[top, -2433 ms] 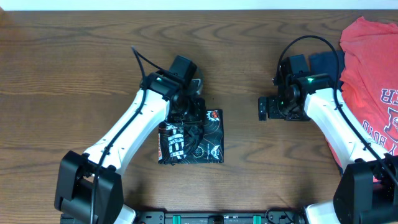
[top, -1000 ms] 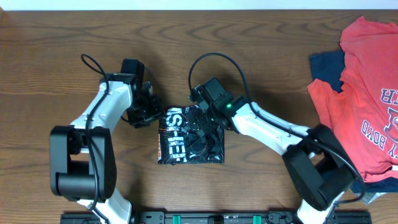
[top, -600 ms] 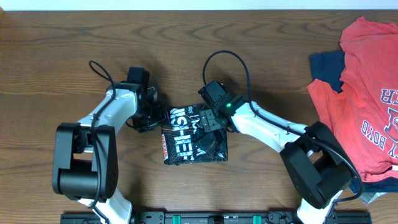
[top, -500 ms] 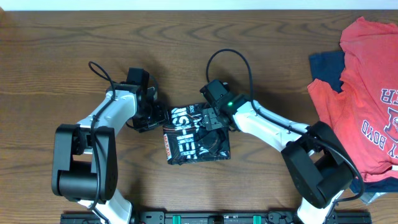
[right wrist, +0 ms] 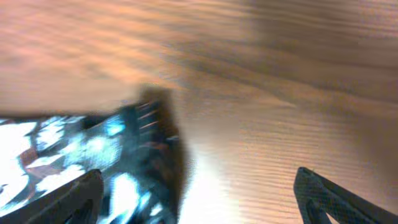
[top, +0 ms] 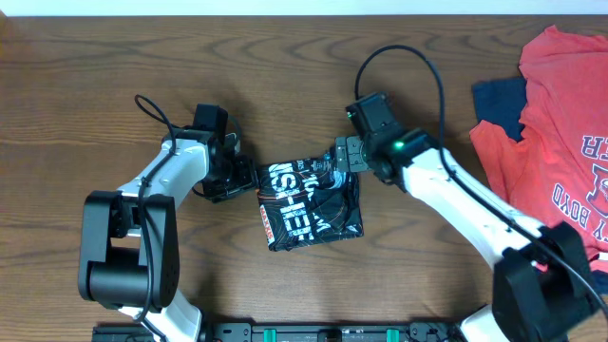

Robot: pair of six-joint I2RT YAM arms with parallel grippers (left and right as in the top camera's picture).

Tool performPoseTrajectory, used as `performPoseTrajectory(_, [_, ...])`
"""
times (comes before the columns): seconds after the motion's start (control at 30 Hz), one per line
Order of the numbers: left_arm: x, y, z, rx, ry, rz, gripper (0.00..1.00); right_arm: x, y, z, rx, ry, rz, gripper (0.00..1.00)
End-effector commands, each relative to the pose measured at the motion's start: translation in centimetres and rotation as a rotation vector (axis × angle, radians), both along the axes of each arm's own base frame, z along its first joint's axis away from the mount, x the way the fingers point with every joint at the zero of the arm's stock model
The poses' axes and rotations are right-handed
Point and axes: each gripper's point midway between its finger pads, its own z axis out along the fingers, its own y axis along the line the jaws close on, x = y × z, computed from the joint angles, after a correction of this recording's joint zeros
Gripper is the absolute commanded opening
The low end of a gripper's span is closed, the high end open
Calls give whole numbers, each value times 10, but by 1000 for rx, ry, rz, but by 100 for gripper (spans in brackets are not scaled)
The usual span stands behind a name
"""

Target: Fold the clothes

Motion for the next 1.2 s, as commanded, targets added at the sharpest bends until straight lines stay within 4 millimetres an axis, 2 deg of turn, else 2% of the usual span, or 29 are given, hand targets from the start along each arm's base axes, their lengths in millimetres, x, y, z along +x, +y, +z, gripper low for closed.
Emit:
performPoseTrajectory(0.0, [-19,9,-21,50,70,-5,60,-32,43,1,170,114,260,94])
performPoseTrajectory(0.07, [-18,9,-21,49,68,-5,60,-47,54,-1,204,165,322,91])
performPoseTrajectory(0.13, [-18,9,-21,49,68,-5,60,-56,55,-5,181,190,336,87])
performPoseTrajectory(0.37, [-19,9,-21,50,71,-5,60,-77,70,-18,90,206,409,77])
performPoseTrajectory(0.57, [-21,9,-21,51,77,-5,60,-90,81,-26,69,226,466,79])
performPoseTrajectory(0.8, [-20,9,-21,51,77,-5,61,-99,82,-55,41,309,474,80])
performPoseTrajectory(0.9, [-20,9,-21,51,77,-5,61,-102,79,-71,20,350,469,77])
performPoseTrajectory(1.0, [-21,9,-21,51,77,-5,61,-105,72,-77,-11,374,454,64])
performPoseTrajectory(1.17, [-20,9,-21,51,77,-5,61,-99,33,-76,-141,387,247,62])
